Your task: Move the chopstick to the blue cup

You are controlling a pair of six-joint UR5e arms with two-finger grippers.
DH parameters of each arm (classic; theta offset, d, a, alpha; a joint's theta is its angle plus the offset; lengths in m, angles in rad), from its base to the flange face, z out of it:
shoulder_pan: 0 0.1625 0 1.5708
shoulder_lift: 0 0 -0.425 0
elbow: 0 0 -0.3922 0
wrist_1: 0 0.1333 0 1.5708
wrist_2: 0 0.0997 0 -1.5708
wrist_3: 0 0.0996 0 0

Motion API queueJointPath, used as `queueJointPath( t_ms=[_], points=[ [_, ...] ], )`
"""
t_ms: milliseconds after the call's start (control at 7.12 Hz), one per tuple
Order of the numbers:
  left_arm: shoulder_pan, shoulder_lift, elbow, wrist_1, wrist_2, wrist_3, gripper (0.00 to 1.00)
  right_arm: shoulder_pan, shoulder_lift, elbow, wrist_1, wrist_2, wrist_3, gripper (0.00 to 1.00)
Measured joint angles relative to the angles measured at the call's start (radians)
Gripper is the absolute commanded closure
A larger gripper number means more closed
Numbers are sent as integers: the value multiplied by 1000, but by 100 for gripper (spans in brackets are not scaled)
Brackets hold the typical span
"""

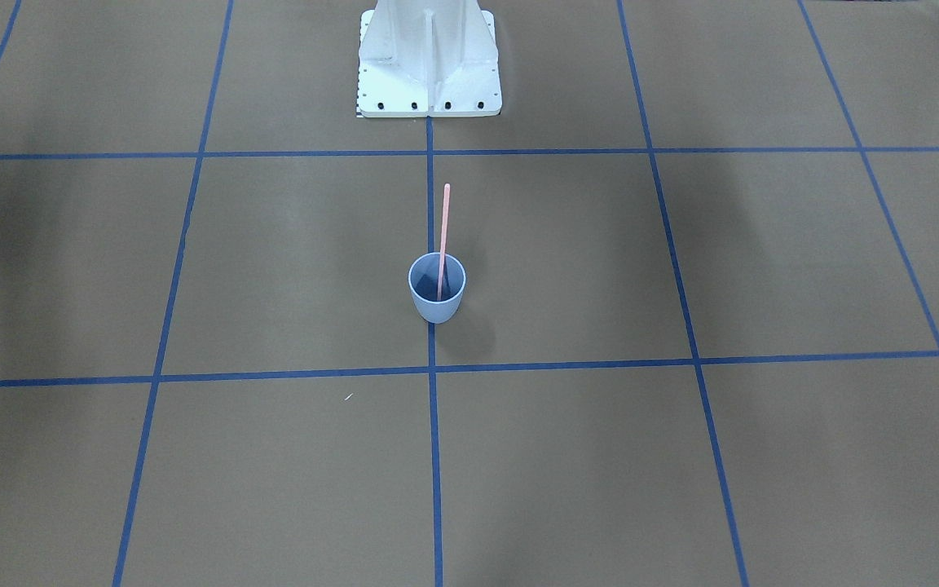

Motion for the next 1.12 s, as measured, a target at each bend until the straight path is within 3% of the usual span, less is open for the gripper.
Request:
queueJointPath(
  t_ms=[421,702,1124],
  points=[
    [-36,77,37,-29,-1,55,2,45,-76,-25,8,-10,-102,0],
    [-37,88,89,-32,-1,55,2,48,-81,-49,11,-17,-102,0],
    [-38,74,73,-30,-6,-3,2,49,-79,-97,11,-88,-99,0]
  ],
)
